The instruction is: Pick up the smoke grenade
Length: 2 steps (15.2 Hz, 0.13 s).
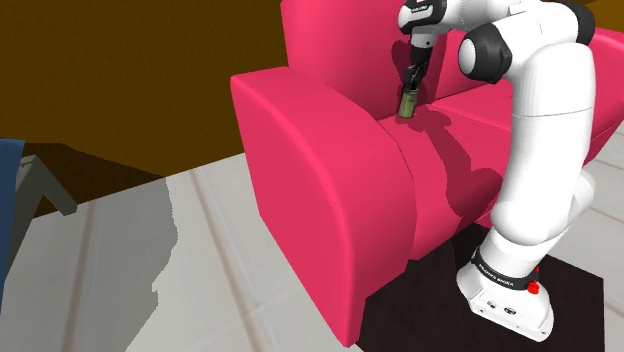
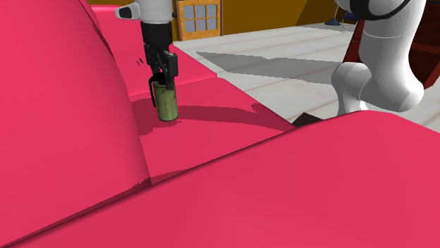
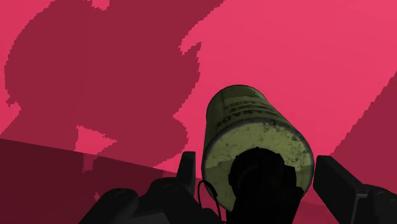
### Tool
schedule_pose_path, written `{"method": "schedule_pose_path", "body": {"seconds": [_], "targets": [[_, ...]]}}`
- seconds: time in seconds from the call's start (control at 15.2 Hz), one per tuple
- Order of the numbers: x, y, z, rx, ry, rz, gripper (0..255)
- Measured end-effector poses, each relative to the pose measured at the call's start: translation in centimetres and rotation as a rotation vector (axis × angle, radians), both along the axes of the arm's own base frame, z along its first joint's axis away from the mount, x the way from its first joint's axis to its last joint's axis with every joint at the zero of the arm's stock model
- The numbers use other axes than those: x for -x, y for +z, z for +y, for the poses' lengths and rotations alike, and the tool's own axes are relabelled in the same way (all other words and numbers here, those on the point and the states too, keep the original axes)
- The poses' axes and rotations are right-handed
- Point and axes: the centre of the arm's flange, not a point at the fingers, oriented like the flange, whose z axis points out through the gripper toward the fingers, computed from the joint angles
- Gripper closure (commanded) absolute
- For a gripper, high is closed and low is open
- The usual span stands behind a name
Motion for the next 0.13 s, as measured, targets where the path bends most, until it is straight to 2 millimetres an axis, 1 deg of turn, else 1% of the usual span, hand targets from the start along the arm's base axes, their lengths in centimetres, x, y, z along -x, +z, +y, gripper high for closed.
{"method": "schedule_pose_path", "body": {"seconds": [0.13], "targets": [[-0.04, 0.76, 0.06, 0.000, 0.000, 0.000, 255]]}}
